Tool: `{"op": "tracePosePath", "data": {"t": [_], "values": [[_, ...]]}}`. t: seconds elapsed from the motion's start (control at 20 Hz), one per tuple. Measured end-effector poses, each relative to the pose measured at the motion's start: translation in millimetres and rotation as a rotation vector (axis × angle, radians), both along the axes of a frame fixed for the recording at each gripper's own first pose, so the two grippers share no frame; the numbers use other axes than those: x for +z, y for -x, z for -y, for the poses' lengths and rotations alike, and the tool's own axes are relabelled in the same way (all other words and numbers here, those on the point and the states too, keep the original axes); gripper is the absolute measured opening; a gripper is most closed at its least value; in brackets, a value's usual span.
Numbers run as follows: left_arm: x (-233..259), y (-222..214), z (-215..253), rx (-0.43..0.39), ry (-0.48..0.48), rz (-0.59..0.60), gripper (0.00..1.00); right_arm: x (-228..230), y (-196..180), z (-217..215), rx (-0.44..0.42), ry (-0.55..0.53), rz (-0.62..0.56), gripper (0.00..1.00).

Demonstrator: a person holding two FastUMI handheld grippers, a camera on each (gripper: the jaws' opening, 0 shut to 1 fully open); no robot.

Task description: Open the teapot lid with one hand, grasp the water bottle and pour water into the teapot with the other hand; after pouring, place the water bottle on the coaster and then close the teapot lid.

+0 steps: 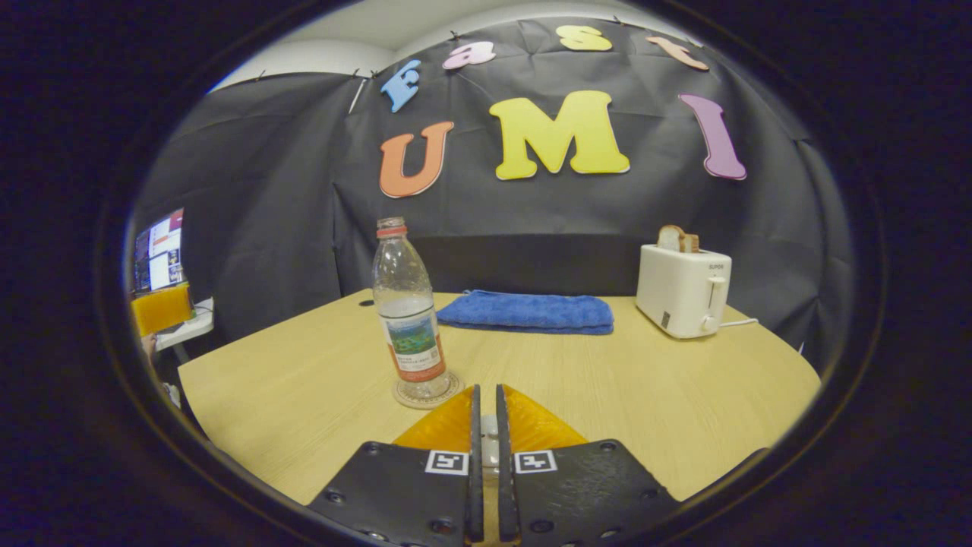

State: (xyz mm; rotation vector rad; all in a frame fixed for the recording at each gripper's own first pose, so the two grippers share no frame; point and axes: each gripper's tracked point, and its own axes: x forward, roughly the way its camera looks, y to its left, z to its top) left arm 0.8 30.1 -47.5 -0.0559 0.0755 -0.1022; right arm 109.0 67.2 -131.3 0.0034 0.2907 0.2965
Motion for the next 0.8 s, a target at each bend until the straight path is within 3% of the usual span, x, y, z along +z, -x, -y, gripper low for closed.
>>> {"op": "tracePosePath", "data": {"t": [0.15, 0.35, 0.6, 0.65, 0.8], "values": [[1, 2, 1, 0.003, -0.009, 0.001, 0.99, 8, 6, -2, 0.002, 0.008, 0.013, 0.21], [3, 2, 0, 0.008, -0.017, 0.003, 0.98, 23, 20, -2, -0.005, 0.037, 0.051, 0.55], [8, 6, 1, 0.016, -0.018, 0.006, 0.98, 50, 46, 6, -0.028, 0.063, 0.115, 0.77], [9, 7, 1, 0.018, -0.018, 0.007, 0.98, 57, 51, 9, -0.040, 0.067, 0.130, 0.89], [14, 11, 2, 0.026, -0.018, 0.014, 0.98, 71, 64, 27, -0.084, 0.082, 0.156, 0.96]]}}
